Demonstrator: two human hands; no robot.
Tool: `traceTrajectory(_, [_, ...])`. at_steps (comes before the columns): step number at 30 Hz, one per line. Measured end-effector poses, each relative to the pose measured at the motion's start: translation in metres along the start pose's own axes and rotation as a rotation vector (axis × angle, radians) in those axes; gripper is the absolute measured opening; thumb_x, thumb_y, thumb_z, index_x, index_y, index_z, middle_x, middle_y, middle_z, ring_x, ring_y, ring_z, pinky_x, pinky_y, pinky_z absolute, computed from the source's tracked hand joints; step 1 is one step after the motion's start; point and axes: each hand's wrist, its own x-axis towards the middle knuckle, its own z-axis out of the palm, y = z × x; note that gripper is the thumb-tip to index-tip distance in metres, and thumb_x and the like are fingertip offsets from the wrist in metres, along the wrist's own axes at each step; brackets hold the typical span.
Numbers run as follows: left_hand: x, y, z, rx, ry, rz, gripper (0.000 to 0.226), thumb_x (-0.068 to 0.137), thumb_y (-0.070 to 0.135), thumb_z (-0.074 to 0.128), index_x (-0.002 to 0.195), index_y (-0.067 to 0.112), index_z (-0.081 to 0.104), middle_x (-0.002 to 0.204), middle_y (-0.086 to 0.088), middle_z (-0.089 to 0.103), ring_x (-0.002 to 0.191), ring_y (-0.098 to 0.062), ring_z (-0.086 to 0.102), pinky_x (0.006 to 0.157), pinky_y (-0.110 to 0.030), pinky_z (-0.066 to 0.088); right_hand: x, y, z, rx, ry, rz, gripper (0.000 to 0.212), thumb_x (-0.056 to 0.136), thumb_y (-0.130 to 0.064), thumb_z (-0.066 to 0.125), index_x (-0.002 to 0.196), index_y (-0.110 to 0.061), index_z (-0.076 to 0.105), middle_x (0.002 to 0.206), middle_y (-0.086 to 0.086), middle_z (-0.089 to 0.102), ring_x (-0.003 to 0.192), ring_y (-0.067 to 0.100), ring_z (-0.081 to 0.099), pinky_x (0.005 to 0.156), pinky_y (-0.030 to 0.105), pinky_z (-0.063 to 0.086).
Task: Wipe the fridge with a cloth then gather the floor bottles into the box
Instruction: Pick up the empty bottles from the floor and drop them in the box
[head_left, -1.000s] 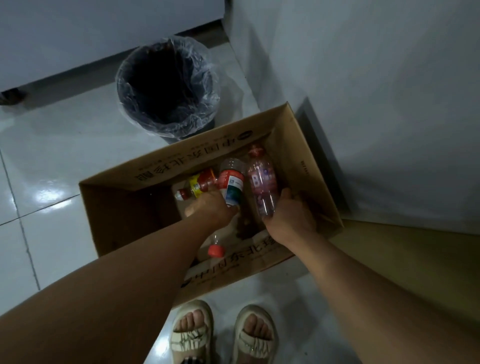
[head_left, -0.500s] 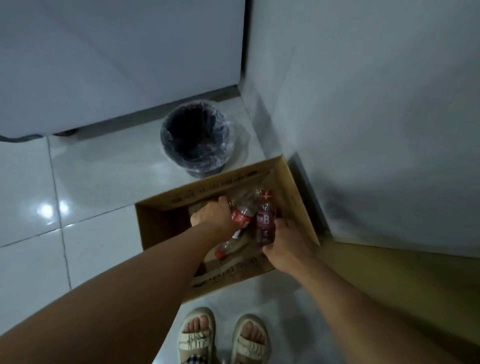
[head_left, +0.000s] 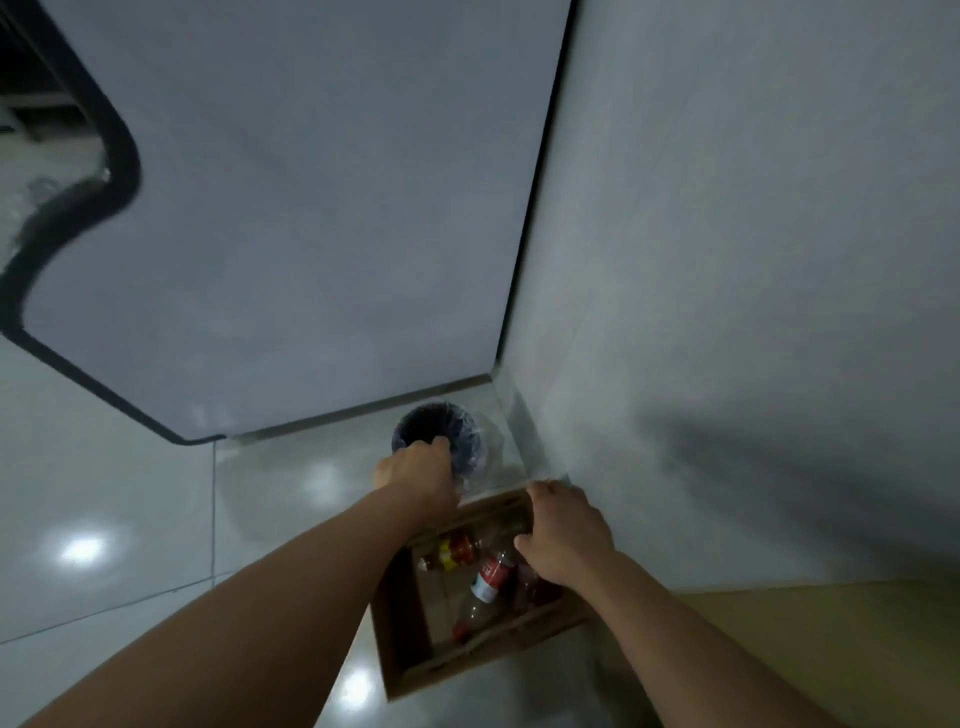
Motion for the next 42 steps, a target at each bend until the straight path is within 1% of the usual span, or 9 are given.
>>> traceTrajectory(3, [-0.036,-0.01,-0.051,0.008,0.013,-0.009,0.056,0.085,0.036,0.061,0.133,0.017,0.039,0.127,-0.008,0.055,0.115,-0.027,0.055,0.087,-0.036,0.045,-0.029,-0.03,-0.043,-0.027,0.06,-0.043,0.056,0.089,-0.037,0.057,0.136,-0.015,0.036,0.134,0.008,0.045,0.12,0.026,0.043,0.096,0.037,0.042])
traceTrajectory(6, [-0.071,-0.023,-0.092,-0.013,0.068,-0.026,0.054,0.085,0.035,0.062,0.132,0.02,0.041,0.129,-0.005,0.054,0.116,-0.025,0.054,0.089,-0.036,0.044,-0.055,-0.057,-0.076,-0.031,0.102,-0.092,0.053,0.088,-0.037,0.059,0.133,-0.015,0.04,0.131,0.008,0.047,0.117,0.026,0.046,0.094,0.037,0.043])
traceTrajectory(10, [-0.122,-0.042,-0.135,0.006,0.123,-0.068,0.049,0.087,0.037,0.06,0.128,0.018,0.041,0.126,-0.007,0.055,0.113,-0.026,0.054,0.087,-0.037,0.045,-0.086,-0.091,-0.112,-0.065,0.101,-0.165,0.061,0.089,-0.036,0.059,0.14,-0.014,0.033,0.135,0.009,0.043,0.122,0.027,0.043,0.098,0.037,0.04])
traceTrajectory(14, [-0.173,-0.07,-0.162,-0.019,0.149,-0.149,0.051,0.088,0.036,0.058,0.131,0.016,0.041,0.13,-0.008,0.052,0.116,-0.027,0.053,0.094,-0.038,0.047,-0.112,-0.123,-0.135,-0.091,0.093,-0.254,0.063,0.088,-0.034,0.06,0.141,-0.017,0.032,0.141,0.008,0.038,0.127,0.027,0.039,0.102,0.037,0.038])
traceTrajectory(19, [-0.24,-0.111,-0.178,-0.034,0.231,-0.282,0.048,0.087,0.036,0.059,0.129,0.019,0.044,0.127,-0.006,0.054,0.112,-0.026,0.055,0.09,-0.037,0.047,-0.141,-0.168,-0.143,-0.175,0.051,-0.368,0.064,0.091,-0.026,0.054,0.146,-0.015,0.023,0.144,0.01,0.032,0.13,0.029,0.035,0.105,0.038,0.036])
traceTrajectory(22, [-0.28,-0.142,-0.183,-0.037,0.26,-0.355,0.047,0.086,0.039,0.06,0.126,0.019,0.045,0.126,-0.006,0.056,0.111,-0.026,0.056,0.091,-0.037,0.047,-0.16,-0.21,-0.145,-0.233,0.021,-0.446,0.066,0.093,-0.029,0.053,0.148,-0.013,0.019,0.147,0.012,0.027,0.131,0.03,0.033,0.108,0.039,0.035])
traceTrajectory(29, [-0.357,-0.24,-0.202,-0.082,0.315,-0.491,0.05,0.088,0.041,0.057,0.131,0.02,0.043,0.129,-0.005,0.055,0.115,-0.025,0.053,0.091,-0.036,0.042,-0.199,-0.336,-0.144,-0.337,0.034,-0.603,0.064,0.089,-0.032,0.055,0.143,-0.012,0.028,0.142,0.013,0.032,0.129,0.032,0.035,0.107,0.04,0.035])
traceTrajectory(34, [-0.406,-0.342,-0.213,-0.057,0.328,-0.574,0.047,0.089,0.037,0.055,0.13,0.018,0.043,0.129,-0.006,0.053,0.117,-0.026,0.052,0.092,-0.036,0.038,-0.223,-0.445,-0.128,-0.356,0.076,-0.65,0.062,0.09,-0.033,0.057,0.142,-0.013,0.03,0.141,0.013,0.034,0.128,0.031,0.038,0.105,0.041,0.037])
traceTrajectory(42, [-0.459,-0.493,-0.241,-0.072,0.356,-0.668,0.05,0.089,0.038,0.055,0.132,0.017,0.04,0.128,-0.006,0.052,0.115,-0.027,0.053,0.092,-0.035,0.042,-0.247,-0.609,-0.1,-0.372,0.083,-0.753,0.061,0.091,-0.036,0.056,0.141,-0.011,0.031,0.14,0.013,0.035,0.128,0.031,0.038,0.103,0.043,0.039])
